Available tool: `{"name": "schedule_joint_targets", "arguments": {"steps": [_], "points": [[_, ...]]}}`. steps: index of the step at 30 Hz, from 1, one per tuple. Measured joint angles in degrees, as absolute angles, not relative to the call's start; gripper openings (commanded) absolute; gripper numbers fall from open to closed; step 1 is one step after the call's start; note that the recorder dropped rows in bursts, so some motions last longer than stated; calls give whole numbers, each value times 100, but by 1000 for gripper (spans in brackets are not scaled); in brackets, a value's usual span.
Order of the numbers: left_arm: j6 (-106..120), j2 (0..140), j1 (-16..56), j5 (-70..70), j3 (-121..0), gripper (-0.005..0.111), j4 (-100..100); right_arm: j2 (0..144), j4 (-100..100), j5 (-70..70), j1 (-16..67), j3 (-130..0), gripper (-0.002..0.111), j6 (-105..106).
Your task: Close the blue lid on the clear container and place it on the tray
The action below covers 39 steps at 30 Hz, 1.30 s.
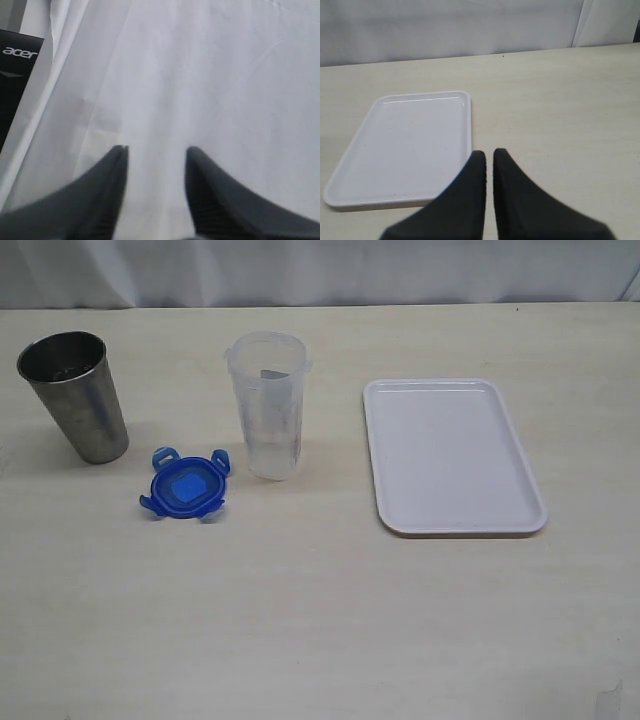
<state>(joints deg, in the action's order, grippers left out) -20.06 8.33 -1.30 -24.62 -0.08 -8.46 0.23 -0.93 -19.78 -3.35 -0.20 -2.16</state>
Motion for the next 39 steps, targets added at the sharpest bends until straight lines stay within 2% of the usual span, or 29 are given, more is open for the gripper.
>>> {"name": "schedule_joint_targets", "arguments": {"steps": [1, 3, 4, 12, 25, 39], "points": [[-2038, 996, -130, -2636, -8, 90, -902, 23, -93, -1978, -335, -20, 5, -216], [-2071, 1389, -130, -3091, -8, 100, -1021, 23, -93, -1978, -335, -20, 5, -216], [-2082, 1586, -130, -3265, -8, 102, -1065, 23, -93, -1978, -335, -20, 5, -216], [-1553, 3889, -130, -4899, -8, 101, -1284, 23, -93, -1987, -335, -20, 5, -216], [-979, 7557, -130, -6632, -278, 101, -1567, 23, -93, -1987, -335, -20, 5, -216], [-878, 10365, -130, -6906, -1549, 101, -1756, 23, -93, -1987, -335, -20, 5, -216]]}}
